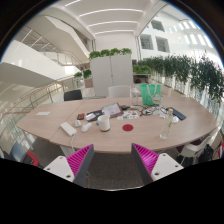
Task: Pour water
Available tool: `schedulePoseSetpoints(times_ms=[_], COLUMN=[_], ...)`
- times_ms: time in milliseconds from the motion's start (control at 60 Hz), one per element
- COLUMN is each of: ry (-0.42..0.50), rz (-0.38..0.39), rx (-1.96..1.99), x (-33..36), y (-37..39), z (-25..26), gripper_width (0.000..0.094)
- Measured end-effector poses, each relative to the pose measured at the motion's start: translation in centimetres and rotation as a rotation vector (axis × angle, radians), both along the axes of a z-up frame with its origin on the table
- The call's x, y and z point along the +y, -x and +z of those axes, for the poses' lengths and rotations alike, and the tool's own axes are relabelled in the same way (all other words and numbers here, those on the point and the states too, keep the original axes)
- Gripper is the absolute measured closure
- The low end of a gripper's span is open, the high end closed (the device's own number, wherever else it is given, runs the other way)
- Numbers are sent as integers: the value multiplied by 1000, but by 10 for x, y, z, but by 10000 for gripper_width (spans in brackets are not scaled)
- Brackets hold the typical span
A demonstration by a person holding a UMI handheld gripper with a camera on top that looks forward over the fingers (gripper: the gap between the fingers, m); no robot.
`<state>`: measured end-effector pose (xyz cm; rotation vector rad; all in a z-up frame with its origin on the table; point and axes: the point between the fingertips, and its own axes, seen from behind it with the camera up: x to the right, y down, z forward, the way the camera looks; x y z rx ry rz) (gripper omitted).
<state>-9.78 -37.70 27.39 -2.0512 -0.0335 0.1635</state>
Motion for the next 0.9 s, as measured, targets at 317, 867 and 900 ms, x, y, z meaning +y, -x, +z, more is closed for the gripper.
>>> schedulePoseSetpoints(times_ms=[317, 867, 900], ry=[1, -286, -287], rz=[-82, -185, -188], rx=[-30, -124, -121], x=[15, 276, 290], y=[-48, -312, -317], z=[-19, -157, -165], gripper_width=[110, 109, 111])
